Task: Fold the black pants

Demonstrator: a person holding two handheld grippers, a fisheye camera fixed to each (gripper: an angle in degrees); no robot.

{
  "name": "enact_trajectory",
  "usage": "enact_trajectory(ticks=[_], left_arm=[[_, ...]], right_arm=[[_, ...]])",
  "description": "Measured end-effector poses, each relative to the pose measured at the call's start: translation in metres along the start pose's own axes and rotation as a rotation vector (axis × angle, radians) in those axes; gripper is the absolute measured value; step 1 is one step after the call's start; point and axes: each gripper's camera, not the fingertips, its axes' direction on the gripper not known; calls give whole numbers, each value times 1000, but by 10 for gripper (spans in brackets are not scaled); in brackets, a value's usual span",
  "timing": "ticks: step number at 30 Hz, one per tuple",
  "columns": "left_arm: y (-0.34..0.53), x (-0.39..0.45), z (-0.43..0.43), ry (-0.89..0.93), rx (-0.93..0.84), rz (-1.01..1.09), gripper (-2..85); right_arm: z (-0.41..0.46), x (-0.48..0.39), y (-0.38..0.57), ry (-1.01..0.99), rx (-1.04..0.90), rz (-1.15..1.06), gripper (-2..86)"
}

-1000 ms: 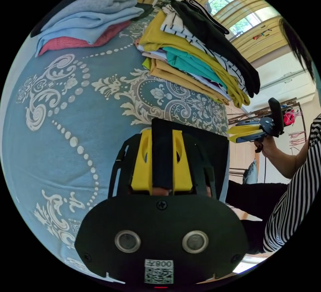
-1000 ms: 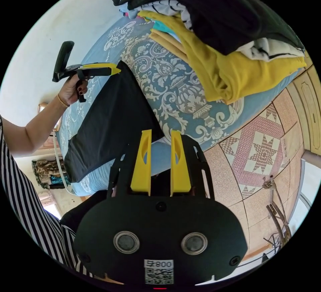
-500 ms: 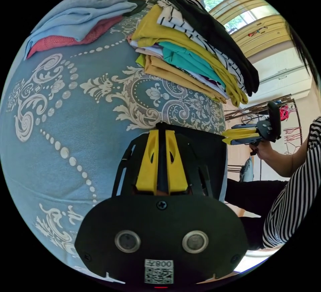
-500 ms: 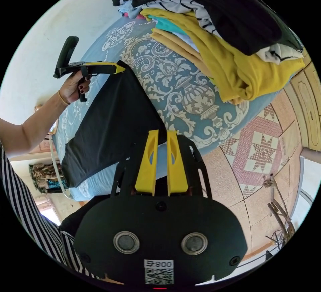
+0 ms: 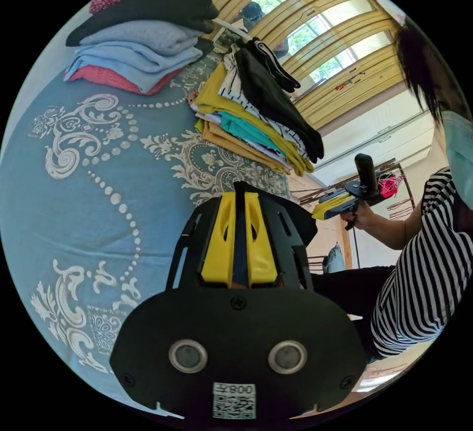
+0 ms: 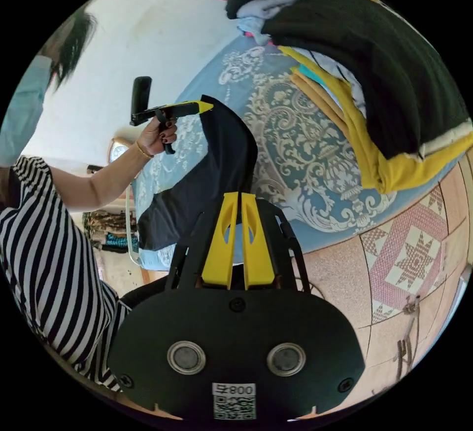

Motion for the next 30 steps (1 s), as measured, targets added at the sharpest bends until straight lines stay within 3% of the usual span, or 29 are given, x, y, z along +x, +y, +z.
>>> enact_trajectory(ticks=[8,17,23,30], left_arm=[[66,13,-148,48,166,-98,25],[188,35,-295,0,289,-278,28],[275,42,-350,-85,273,-464,30],[340,46,-379,-39,437,-623,28]], right_arm=[[25,-66,-25,-354,-93,-271,5],[144,-159,-44,-745,-368,-502,1],[235,-190,-45,-668,-514,-568,5],[291,-214,-71,-209,-489,-738,37]])
